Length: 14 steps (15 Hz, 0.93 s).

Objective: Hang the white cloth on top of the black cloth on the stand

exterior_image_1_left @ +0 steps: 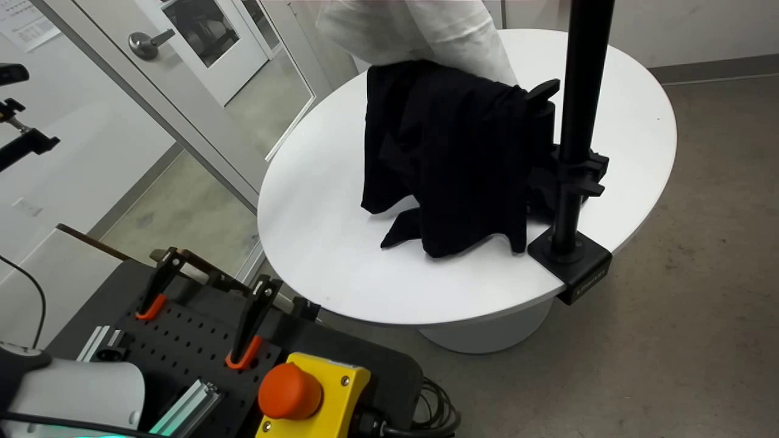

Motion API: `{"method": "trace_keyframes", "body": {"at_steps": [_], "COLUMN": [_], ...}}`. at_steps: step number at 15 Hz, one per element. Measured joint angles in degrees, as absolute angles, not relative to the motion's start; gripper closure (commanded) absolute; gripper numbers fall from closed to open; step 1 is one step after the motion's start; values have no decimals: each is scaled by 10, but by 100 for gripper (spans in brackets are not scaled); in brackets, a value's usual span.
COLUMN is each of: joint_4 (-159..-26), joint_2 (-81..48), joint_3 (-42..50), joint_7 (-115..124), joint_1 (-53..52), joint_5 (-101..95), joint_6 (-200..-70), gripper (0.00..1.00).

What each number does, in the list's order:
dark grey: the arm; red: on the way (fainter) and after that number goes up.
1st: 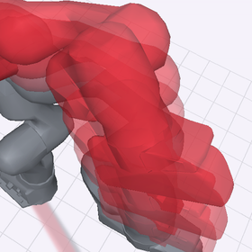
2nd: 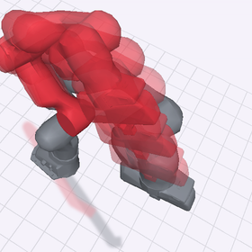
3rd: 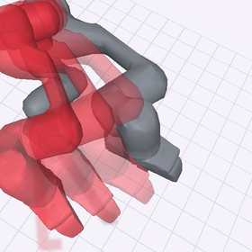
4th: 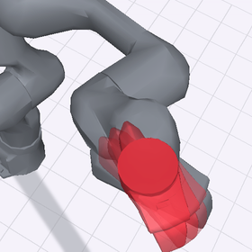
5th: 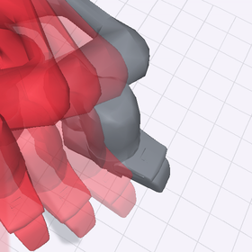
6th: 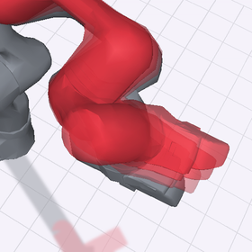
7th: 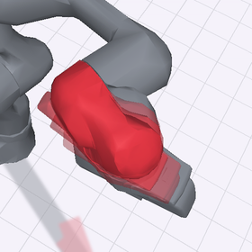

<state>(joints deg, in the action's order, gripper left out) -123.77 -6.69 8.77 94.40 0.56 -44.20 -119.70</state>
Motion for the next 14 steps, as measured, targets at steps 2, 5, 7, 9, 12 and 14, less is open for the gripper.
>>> {"method": "trace_keyframes", "body": {"at_steps": [2,5,7,9,12,14], "joint_4": [-1284,-1341,-1371,-1395,-1423,-1437], "joint_2": [-18,47,83,107,122,122], "joint_3": [87,82,77,71,61,56], "joint_7": [950,954,954,951,930,913], "joint_1": [11,22,30,35,37,37], "joint_5": [-464,-485,-495,-500,-504,-505], "joint_6": [-1197,-1197,-1197,-1197,-1197,-1197], "gripper": [99,99,99,99,71,58]}}
